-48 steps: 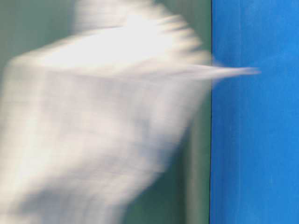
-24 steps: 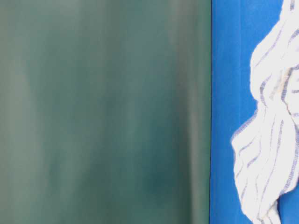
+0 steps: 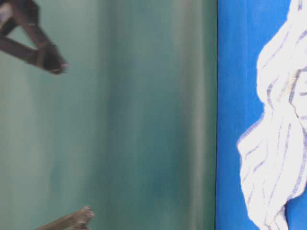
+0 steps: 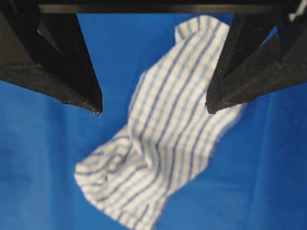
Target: Lift the towel with both arms.
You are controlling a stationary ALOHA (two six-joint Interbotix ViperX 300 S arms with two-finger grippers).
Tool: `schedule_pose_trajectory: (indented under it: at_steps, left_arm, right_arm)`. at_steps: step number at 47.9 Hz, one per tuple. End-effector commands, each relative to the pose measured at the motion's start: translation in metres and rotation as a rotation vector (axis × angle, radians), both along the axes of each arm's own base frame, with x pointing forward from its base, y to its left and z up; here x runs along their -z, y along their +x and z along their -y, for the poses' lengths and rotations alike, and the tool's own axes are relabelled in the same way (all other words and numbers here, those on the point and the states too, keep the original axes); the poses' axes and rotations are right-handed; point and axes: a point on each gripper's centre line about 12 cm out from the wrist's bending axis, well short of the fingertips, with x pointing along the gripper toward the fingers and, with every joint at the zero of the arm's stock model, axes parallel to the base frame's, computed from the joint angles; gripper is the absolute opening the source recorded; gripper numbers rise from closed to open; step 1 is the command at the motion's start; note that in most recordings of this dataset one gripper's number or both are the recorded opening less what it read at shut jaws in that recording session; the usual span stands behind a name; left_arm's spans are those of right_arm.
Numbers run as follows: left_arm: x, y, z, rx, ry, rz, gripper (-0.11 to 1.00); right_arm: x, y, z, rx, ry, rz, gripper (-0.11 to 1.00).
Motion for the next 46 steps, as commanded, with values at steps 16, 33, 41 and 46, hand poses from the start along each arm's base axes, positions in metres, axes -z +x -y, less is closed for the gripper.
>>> schedule_pose_trajectory:
  at_steps: [16, 33, 41, 46]
  left_arm:
    - [0.053, 0.003, -0.001, -0.005, -0.001, 0.0, 0.92]
    - [0.103, 0.011, -0.002, -0.005, -0.004, -0.084, 0.92]
    - [0.123, 0.014, -0.003, -0.006, -0.004, -0.109, 0.92]
    - [0.135, 0.017, -0.002, -0.006, -0.006, -0.127, 0.92]
  right_arm:
    - [0.057, -0.008, 0.006, 0.0, 0.071, 0.031, 0.66]
    - [0.105, -0.011, 0.013, -0.002, 0.114, 0.028, 0.66]
    - [0.127, -0.005, 0.013, -0.01, 0.126, 0.001, 0.66]
    - [0.14, 0.0, 0.013, -0.017, 0.133, -0.015, 0.66]
